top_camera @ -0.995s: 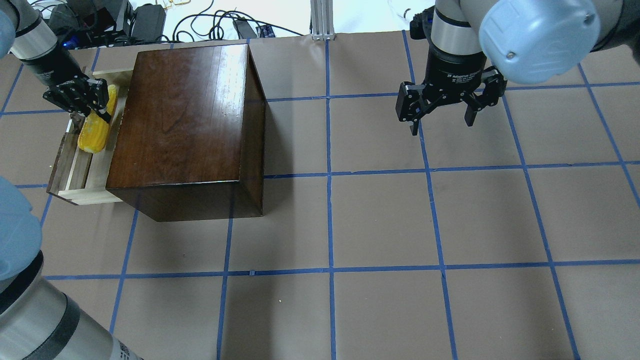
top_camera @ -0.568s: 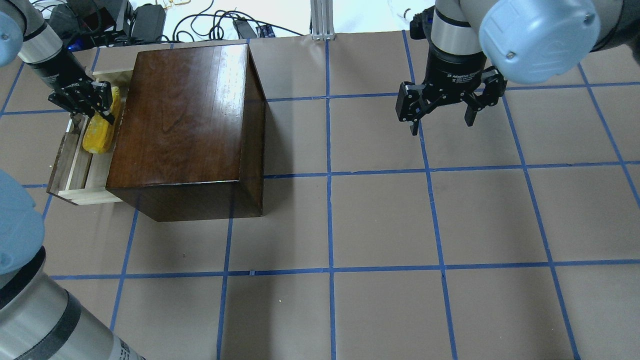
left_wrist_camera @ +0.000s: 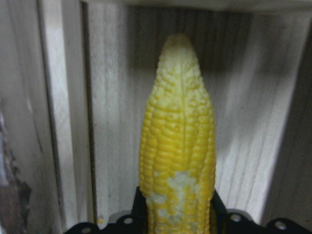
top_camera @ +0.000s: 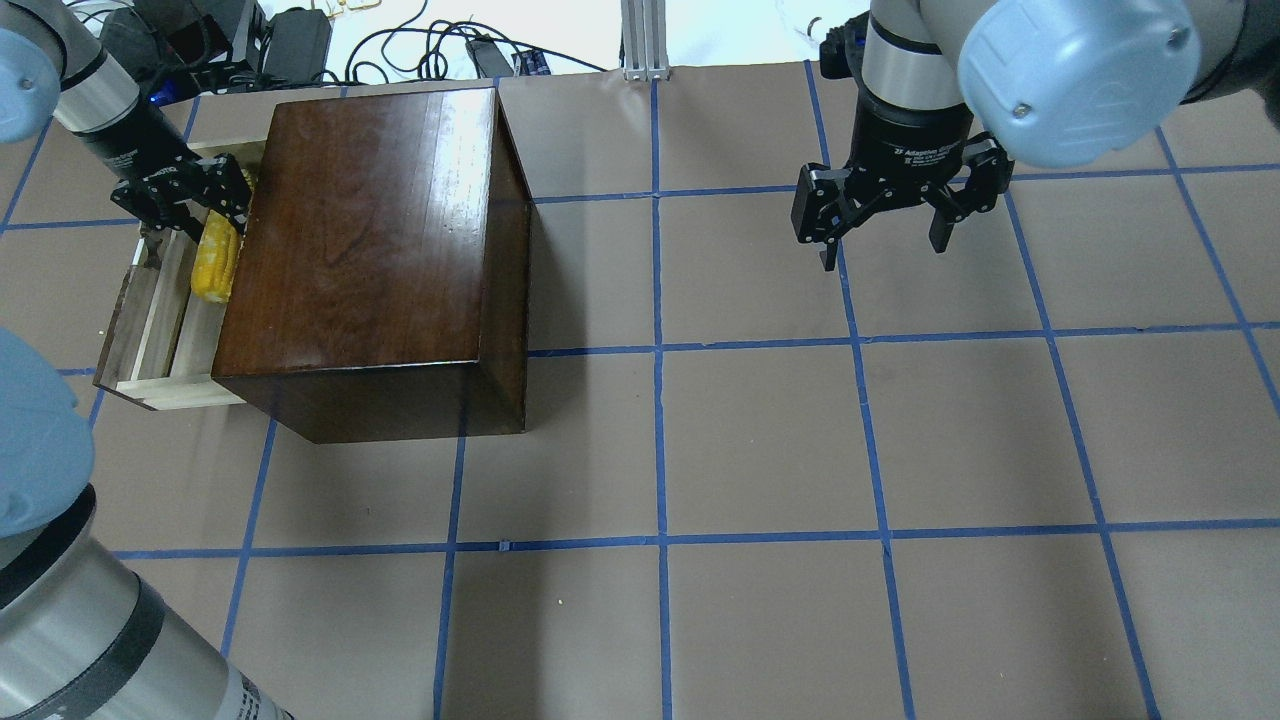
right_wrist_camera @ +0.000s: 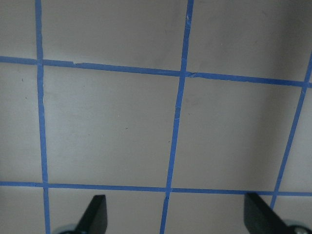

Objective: Open drawer and put corn inside
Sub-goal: 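Carry the corn over the open drawer and lower it inside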

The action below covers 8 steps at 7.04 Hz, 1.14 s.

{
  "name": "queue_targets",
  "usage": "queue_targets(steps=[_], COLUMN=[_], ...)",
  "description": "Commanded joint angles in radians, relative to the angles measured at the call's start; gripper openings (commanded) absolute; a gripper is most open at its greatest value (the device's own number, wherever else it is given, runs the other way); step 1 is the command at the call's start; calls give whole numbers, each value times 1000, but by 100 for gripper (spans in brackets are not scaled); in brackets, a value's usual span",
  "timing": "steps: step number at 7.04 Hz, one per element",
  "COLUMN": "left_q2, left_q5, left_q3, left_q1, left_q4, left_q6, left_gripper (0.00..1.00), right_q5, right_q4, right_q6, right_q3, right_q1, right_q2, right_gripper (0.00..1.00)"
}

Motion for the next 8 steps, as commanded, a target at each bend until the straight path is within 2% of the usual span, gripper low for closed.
queue_targets(steps=[1, 4, 5, 8], left_q2=[25, 97, 126, 218], left_q5=[3, 20, 65, 128], left_q3=[0, 18, 23, 28], left_q1=[-5, -9, -23, -182], left_q4=[-14, -90, -92, -91], left_q6=[0, 1, 1, -55], left_gripper=[100, 100, 100, 100], right_q5=[0, 0, 0, 0], right_q4=[0, 0, 0, 0], right_q6=[0, 0, 0, 0], right_q3=[0, 0, 0, 0], right_q1=[0, 0, 0, 0], right_q2=[0, 0, 0, 0], right_gripper=[100, 100, 100, 100])
